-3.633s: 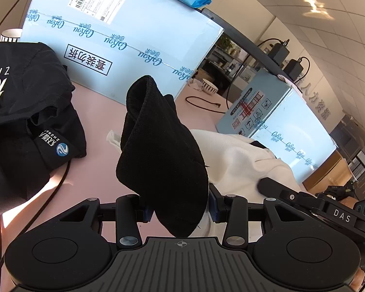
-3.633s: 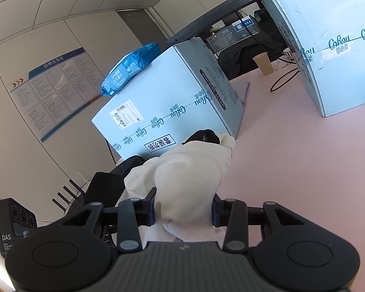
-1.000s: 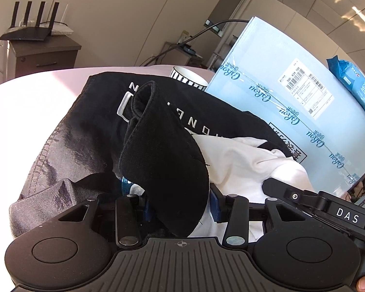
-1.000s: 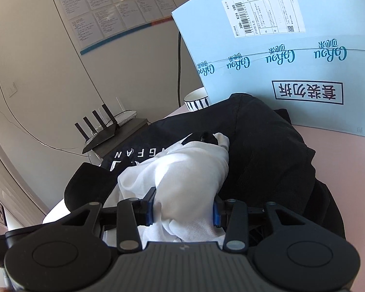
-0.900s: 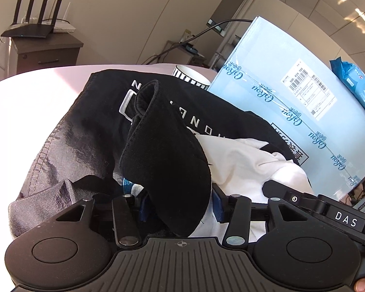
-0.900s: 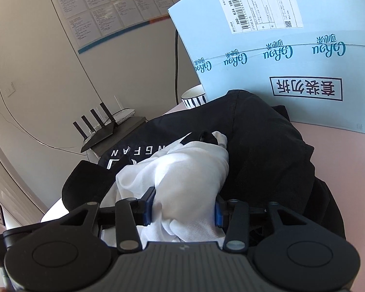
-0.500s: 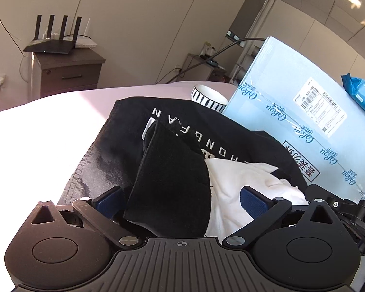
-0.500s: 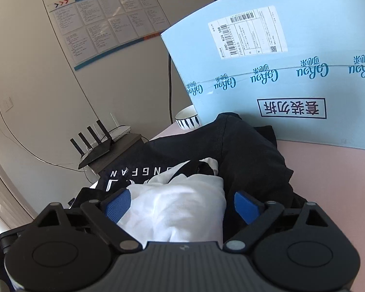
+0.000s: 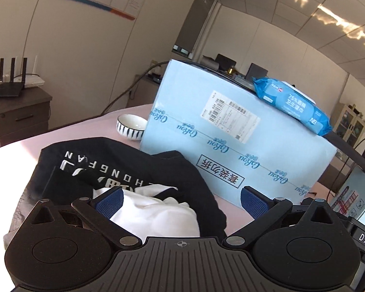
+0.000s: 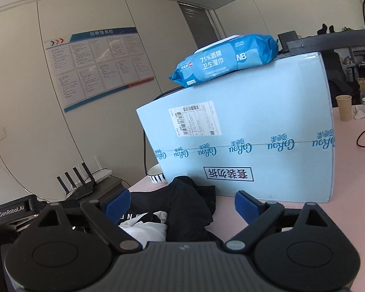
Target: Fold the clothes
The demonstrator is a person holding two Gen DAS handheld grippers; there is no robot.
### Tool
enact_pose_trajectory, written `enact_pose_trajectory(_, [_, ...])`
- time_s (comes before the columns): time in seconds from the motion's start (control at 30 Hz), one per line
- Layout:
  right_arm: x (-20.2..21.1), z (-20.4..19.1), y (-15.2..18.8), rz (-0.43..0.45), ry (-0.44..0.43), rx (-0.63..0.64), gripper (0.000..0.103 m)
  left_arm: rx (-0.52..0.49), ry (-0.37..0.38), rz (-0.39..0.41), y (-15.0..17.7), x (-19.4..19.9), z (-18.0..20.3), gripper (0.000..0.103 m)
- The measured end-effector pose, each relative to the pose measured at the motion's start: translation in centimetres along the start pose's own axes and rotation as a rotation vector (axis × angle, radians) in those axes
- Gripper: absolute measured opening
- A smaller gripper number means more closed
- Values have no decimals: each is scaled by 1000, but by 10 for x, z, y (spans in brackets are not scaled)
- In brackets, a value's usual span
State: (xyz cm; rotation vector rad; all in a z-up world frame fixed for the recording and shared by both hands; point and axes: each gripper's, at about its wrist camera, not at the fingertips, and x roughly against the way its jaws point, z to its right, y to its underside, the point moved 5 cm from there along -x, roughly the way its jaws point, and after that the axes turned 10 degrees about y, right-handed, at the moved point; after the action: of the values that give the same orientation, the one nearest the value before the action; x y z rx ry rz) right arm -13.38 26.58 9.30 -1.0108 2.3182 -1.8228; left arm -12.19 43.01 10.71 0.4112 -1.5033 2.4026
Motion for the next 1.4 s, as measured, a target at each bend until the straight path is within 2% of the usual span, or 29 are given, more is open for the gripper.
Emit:
enact_pose_trajectory(0.13, [32, 48, -16, 45, 77, -36, 95, -45, 87, -45, 7, -20, 52, 103])
enact_pose_trajectory(0.43, [95, 144, -28, 104, 249, -57, 95, -172, 212, -118, 40, -61, 150, 103])
enact_pose_trajectory(0.63, [127, 191, -27, 112, 347, -82, 95, -237, 285, -167, 65, -79, 200, 103])
enact_pose_trajectory(0.8, [145, 214, -18, 105, 404, -81, 95, -267, 354, -186, 85, -87, 232, 103])
enact_pose_trajectory(0.87, [147, 220, -14, 98, 420, -80, 95, -281, 375, -201, 93, -90, 242, 103])
enact_pose_trajectory(1.07, [154, 231, -4, 87, 437, -91, 95, -324, 364, -208, 108, -95, 254, 103])
enact_pose_trajectory(1.23, [149, 238, 7, 75, 441, -98, 95, -334, 323, -213, 116, -101, 242, 103])
enact_pose_trajectory(1.4, [129, 242, 30, 27, 450, -99, 95, -287, 271, -257, 135, -119, 218, 103])
